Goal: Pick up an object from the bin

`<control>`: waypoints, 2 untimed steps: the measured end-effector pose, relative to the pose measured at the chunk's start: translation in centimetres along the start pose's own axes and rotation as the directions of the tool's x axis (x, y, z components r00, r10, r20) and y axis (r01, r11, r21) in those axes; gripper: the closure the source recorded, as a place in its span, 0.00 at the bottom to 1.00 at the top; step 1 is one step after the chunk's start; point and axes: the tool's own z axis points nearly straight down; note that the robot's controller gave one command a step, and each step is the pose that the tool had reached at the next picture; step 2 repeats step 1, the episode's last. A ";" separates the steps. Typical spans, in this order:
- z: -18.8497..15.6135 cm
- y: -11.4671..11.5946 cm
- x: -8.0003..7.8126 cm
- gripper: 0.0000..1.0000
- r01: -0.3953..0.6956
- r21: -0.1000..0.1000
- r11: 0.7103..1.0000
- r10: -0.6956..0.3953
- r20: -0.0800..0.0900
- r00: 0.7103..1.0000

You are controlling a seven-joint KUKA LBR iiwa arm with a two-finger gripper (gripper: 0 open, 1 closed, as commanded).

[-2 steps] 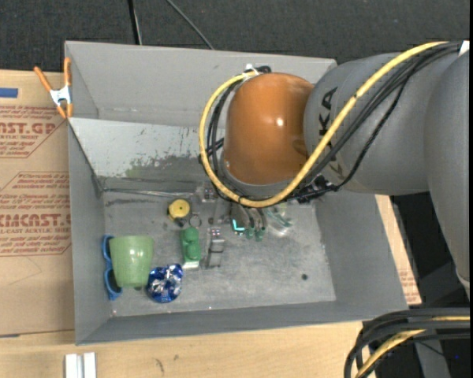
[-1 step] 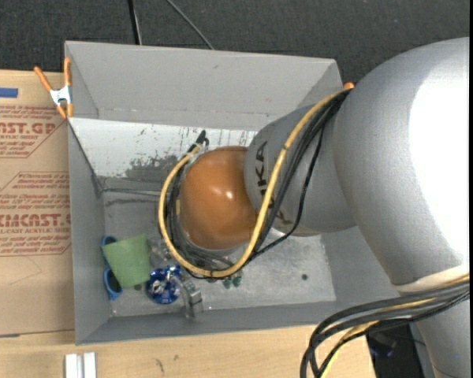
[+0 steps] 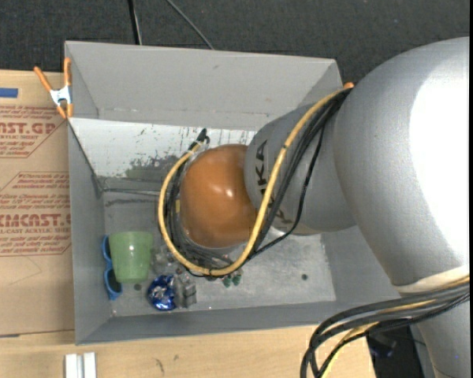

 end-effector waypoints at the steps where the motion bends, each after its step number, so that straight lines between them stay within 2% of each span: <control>1: -14.2 1.0 -2.2 1.00 -0.010 0.001 1.000 0.010 0.007 1.000; 2: -14.2 1.0 -2.2 1.00 -0.010 0.001 1.000 0.010 0.007 1.000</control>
Offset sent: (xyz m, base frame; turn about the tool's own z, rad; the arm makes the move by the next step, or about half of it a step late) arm 0.0126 0.0174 0.1376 0.0099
